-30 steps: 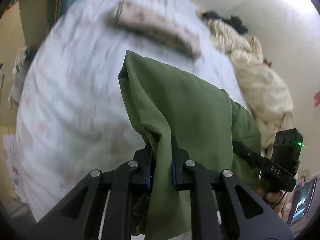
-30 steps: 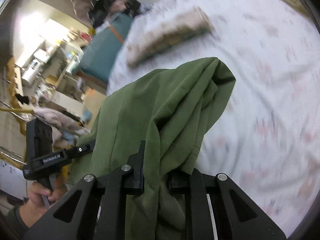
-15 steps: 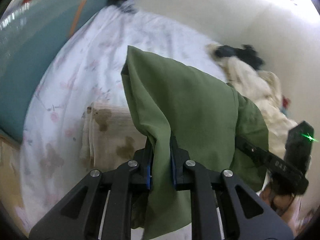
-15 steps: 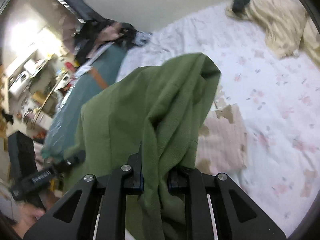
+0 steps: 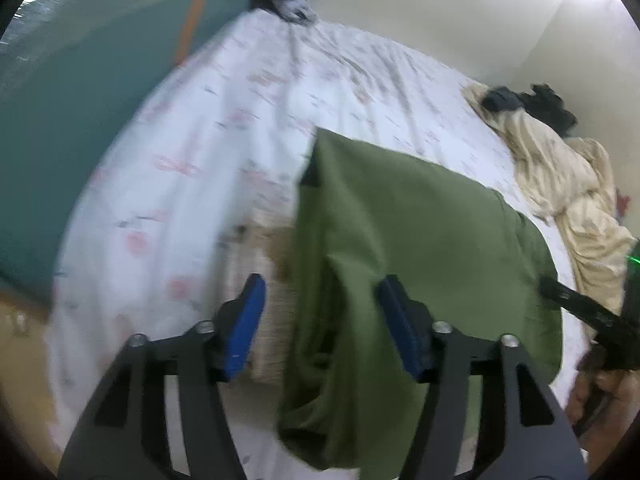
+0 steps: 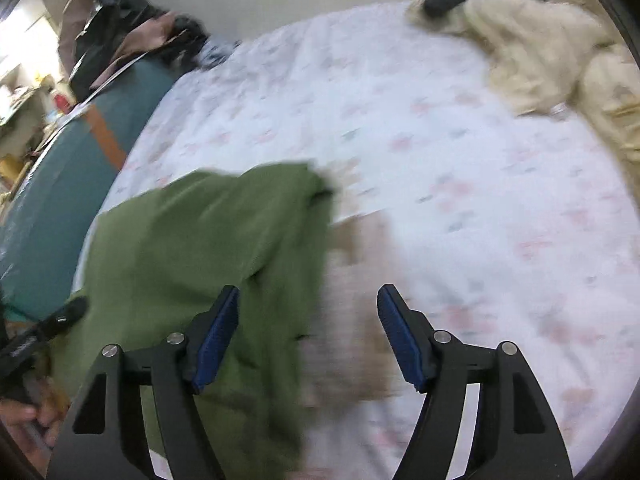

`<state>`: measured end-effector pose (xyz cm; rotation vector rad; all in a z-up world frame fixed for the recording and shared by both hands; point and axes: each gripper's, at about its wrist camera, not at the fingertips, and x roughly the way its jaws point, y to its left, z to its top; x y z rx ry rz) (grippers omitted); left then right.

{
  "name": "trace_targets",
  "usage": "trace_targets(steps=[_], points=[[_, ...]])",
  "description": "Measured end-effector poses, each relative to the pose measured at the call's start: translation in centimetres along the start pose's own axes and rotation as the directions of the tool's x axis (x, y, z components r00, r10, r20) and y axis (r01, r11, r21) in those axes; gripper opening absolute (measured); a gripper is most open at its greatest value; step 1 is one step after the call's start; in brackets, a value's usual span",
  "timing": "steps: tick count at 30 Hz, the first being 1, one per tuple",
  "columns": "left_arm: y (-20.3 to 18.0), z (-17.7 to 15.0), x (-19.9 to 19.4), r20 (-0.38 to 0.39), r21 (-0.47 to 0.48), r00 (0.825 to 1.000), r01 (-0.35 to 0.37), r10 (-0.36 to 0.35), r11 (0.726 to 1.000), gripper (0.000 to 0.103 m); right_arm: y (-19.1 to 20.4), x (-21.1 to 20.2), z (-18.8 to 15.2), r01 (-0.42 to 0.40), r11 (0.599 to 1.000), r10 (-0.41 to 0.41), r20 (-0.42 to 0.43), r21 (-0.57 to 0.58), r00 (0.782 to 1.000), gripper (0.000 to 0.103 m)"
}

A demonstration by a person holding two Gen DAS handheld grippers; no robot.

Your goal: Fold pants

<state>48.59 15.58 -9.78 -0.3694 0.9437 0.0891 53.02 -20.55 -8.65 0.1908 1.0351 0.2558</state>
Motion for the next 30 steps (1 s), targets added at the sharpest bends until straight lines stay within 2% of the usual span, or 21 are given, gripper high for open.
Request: trace_targets(steps=[3, 5, 7, 12, 15, 19, 20, 21, 22, 23, 24, 28, 30], points=[[0.0, -0.4, -0.9, -0.013, 0.007, 1.0, -0.024, 0.024, 1.0, 0.062, -0.9, -0.7, 0.1, -0.009, 1.0, 0.01, -0.021, 0.022, 1.0, 0.072], [0.0, -0.6, -1.6, -0.026, -0.009, 1.0, -0.009, 0.009, 1.0, 0.063, -0.1, -2.3, -0.1, -0.025, 1.0, 0.025, 0.006, -0.005, 1.0, 0.072], [-0.4, -1.0, -2.9, -0.032, -0.014, 0.999, 0.038, -0.038, 0.999, 0.067, 0.9, -3.4, -0.2, -0.054, 0.998, 0.055, 0.017, -0.028, 0.998, 0.072], [-2.4, -3.1, -8.1, 0.049, 0.068, 0.998, 0.026, -0.03, 0.997, 0.074, 3.5, -8.6, -2.7, -0.115, 0.991, 0.12, 0.072, -0.064, 0.99, 0.074], [-3.3, -5.6, -12.4, 0.119, 0.109, 0.992, 0.024, -0.037, 0.994, 0.075, 5.0, -12.8, -5.6, -0.136, 0.985, 0.149, 0.126, -0.108, 0.981, 0.076], [-3.8, -9.8, -18.6, 0.163, 0.112, 0.985, 0.042, -0.06, 0.993, 0.075, 6.3, -18.3, -10.2, -0.17, 0.975, 0.193, 0.17, -0.14, 0.966, 0.079], [-4.0, -10.5, -19.7, 0.178, 0.114, 0.982, 0.04, -0.06, 0.993, 0.077, 6.7, -20.1, -11.9, -0.178, 0.974, 0.201, 0.178, -0.141, 0.963, 0.081], [-4.2, -12.1, -21.9, 0.207, 0.12, 0.976, 0.037, -0.061, 0.992, 0.087, 6.9, -21.4, -13.0, -0.181, 0.973, 0.206, 0.189, -0.143, 0.96, 0.087], [-4.3, -12.9, -23.0, 0.22, 0.122, 0.974, 0.032, -0.059, 0.992, 0.092, 7.3, -22.8, -14.2, -0.182, 0.972, 0.21, 0.201, -0.149, 0.957, 0.092], [-4.4, -14.2, -24.7, 0.24, 0.122, 0.969, 0.029, -0.058, 0.992, 0.1, 7.7, -24.6, -15.8, -0.178, 0.971, 0.211, 0.215, -0.161, 0.954, 0.094], [-4.5, -15.4, -26.3, 0.259, 0.12, 0.964, 0.027, -0.058, 0.992, 0.102, 8.0, -25.8, -16.9, -0.168, 0.972, 0.203, 0.224, -0.167, 0.953, 0.094], [-4.6, -20.3, -31.9, 0.306, 0.118, 0.948, 0.054, -0.088, 0.992, 0.102, 9.5, -30.7, -21.5, -0.098, 0.977, 0.148, 0.275, -0.188, 0.95, 0.097], [-4.9, -22.2, -33.7, 0.333, 0.135, 0.941, 0.022, -0.066, 0.991, 0.102, 10.0, -32.8, -23.9, -0.075, 0.979, 0.13, 0.297, -0.189, 0.946, 0.098]])
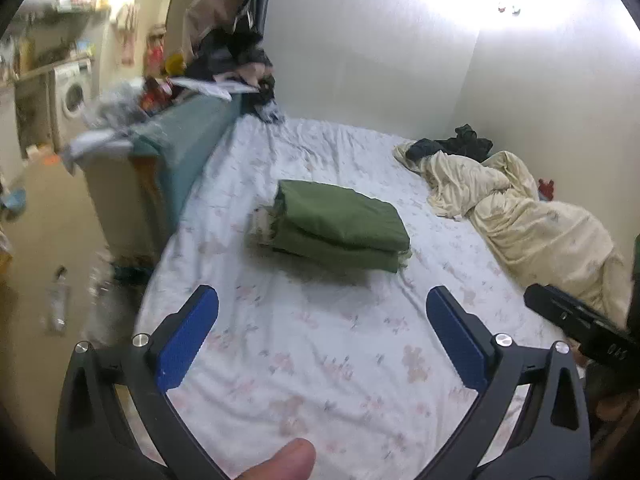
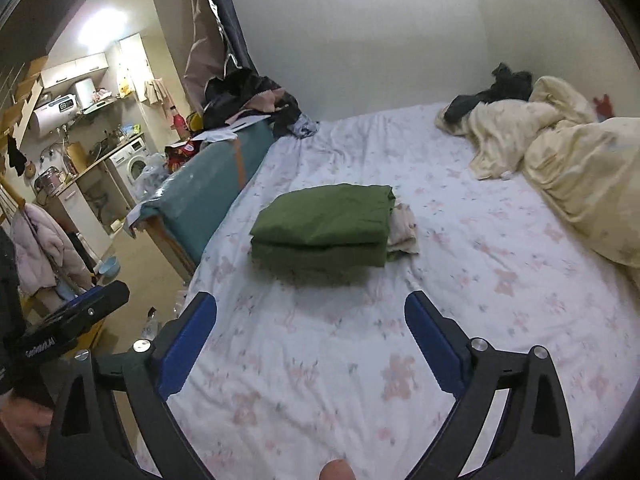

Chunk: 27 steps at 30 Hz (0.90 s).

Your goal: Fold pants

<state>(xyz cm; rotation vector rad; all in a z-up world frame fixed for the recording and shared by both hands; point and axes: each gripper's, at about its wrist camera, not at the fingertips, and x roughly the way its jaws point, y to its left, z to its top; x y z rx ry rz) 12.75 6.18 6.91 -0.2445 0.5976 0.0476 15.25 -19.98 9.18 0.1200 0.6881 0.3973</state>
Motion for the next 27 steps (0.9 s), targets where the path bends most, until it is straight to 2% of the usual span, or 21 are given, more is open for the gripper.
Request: trace_targets(steps=[4, 6, 9, 14, 18, 20, 23, 27], points=[[-1.2, -3.1, -5.2, 0.072, 0.086, 0.996, -0.061, 0.055, 0.994, 0.102, 1.3, -4.3, -3.1, 0.063, 0.998, -0.062, 0.043, -0.031, 0.997, 0.103], [-1.3, -4.9, -7.2, 0.089, 0.104, 0.994, -0.069, 0.06, 0.992, 0.102, 1.7, -6.1, -5.3, 0.095, 0.995, -0.093, 0.056, -0.043, 0.994, 0.103], [-1.3, -7.4, -8.8, 0.072, 0.121, 0.994, -0.086, 0.078, 0.989, 0.102, 2.0, -8.2, -8.4, 0.117, 0.992, -0.114, 0.063, -0.051, 0.991, 0.103], [-0.8, -10.7, -9.7, 0.045, 0.085, 0.997, -0.071, 0.067, 0.994, 0.102, 2.1, -9.8, -13.3, 0.131, 0.991, -0.128, 0.058, -0.038, 0.99, 0.103], [-0.8, -12.4, -8.7, 0.014, 0.105, 0.999, -0.053, 0.051, 0.993, 0.102, 2.0, -9.7, -16.2, 0.117, 0.993, -0.116, 0.072, -0.015, 0.991, 0.103], [-1.1, -12.7, -8.3, 0.024, 0.124, 0.998, -0.056, 0.053, 0.991, 0.102, 2.3, -9.1, -16.5, 0.138, 0.989, -0.135, 0.069, -0.055, 0.989, 0.103], [-1.6, -13.1, -7.6, 0.022, 0.15, 0.995, -0.096, 0.094, 0.984, 0.102, 2.0, -8.9, -16.2, 0.106, 0.994, -0.104, 0.083, -0.023, 0.991, 0.103], [-1.9, -13.1, -7.5, 0.022, 0.147, 0.996, -0.085, 0.083, 0.985, 0.102, 1.7, -7.6, -16.3, 0.136, 0.991, -0.134, 0.06, -0.018, 0.989, 0.103]])
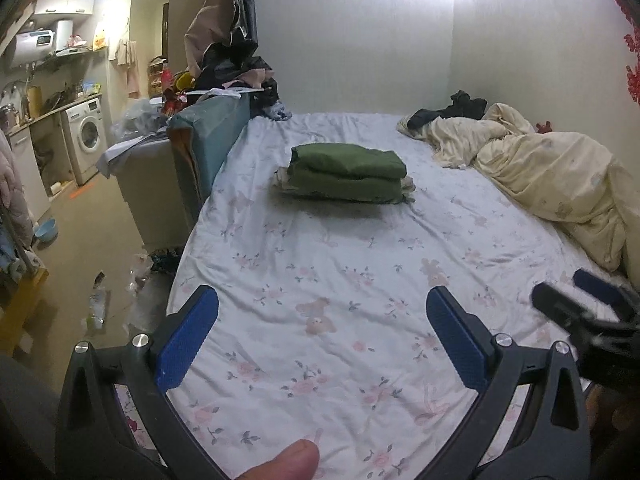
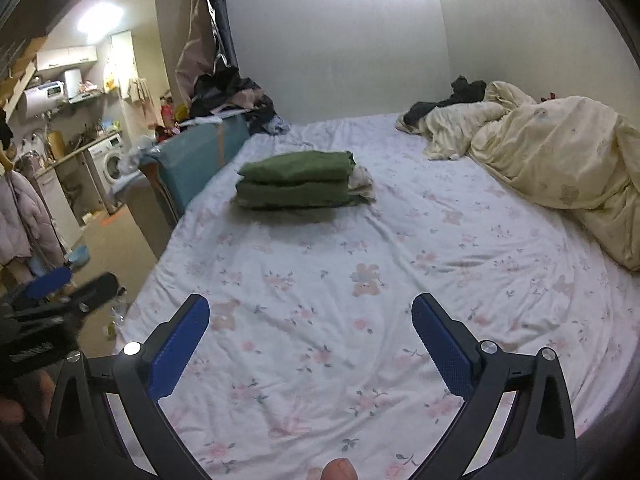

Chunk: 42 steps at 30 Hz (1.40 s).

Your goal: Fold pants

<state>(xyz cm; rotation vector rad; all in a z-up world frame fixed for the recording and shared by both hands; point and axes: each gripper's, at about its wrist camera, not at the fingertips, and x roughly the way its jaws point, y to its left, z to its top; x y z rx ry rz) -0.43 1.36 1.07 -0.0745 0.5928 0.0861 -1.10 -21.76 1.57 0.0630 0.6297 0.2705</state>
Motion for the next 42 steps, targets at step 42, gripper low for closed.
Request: trace_targets(steps=[42], points=[[-0.43, -0.28, 0.35, -0.008, 0.026, 1.0, 0.004, -0.004, 1.0, 0.102, -0.92, 0.81, -0.22, -0.005, 1.0, 0.006, -0.032, 0.029, 0.999, 0.103]])
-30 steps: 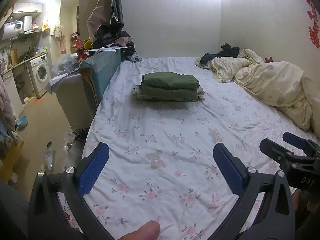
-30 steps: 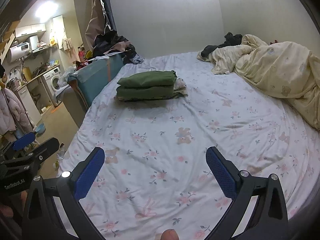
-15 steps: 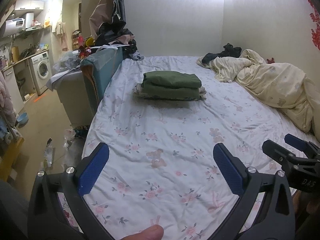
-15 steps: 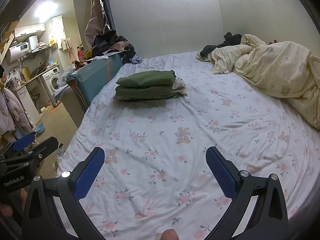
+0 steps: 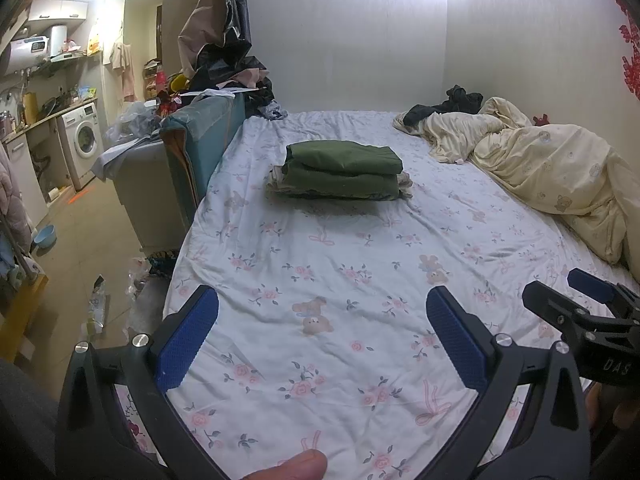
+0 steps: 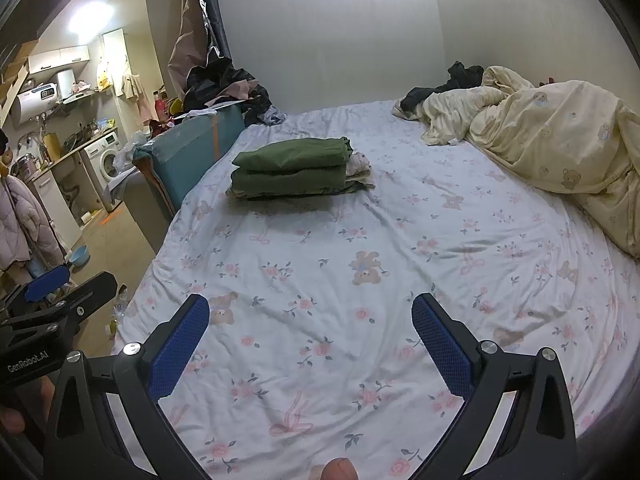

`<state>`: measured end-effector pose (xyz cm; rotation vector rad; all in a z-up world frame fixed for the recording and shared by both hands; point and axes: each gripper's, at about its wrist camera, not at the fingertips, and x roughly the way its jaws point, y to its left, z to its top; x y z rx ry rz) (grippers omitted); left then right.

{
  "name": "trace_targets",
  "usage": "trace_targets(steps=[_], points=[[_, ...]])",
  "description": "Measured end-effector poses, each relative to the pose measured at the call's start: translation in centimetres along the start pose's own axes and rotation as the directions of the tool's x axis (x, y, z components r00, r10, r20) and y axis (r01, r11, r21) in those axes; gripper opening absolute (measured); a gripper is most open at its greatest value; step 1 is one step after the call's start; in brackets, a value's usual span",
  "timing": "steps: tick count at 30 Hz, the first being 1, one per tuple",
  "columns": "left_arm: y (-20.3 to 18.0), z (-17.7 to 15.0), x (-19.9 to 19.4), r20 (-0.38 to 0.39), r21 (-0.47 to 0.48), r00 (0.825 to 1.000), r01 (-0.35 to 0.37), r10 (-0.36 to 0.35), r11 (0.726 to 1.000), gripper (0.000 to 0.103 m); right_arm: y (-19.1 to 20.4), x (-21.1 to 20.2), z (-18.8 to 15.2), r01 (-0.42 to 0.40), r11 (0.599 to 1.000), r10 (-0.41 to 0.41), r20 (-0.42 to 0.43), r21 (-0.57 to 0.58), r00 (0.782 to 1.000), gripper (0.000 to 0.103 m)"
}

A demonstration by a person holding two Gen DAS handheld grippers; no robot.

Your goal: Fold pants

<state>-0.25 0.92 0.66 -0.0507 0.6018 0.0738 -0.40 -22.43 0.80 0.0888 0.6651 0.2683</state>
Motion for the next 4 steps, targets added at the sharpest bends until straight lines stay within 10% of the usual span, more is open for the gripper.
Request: trace_targets(steps=[4], points=[[0.11, -0.12, 0.07, 0.005, -0.002, 1.0, 0.011, -0.011, 1.0, 0.103, 0.04, -0.02, 0.0, -0.001, 1.0, 0.001, 0.001, 0.0, 1.0, 0.103]])
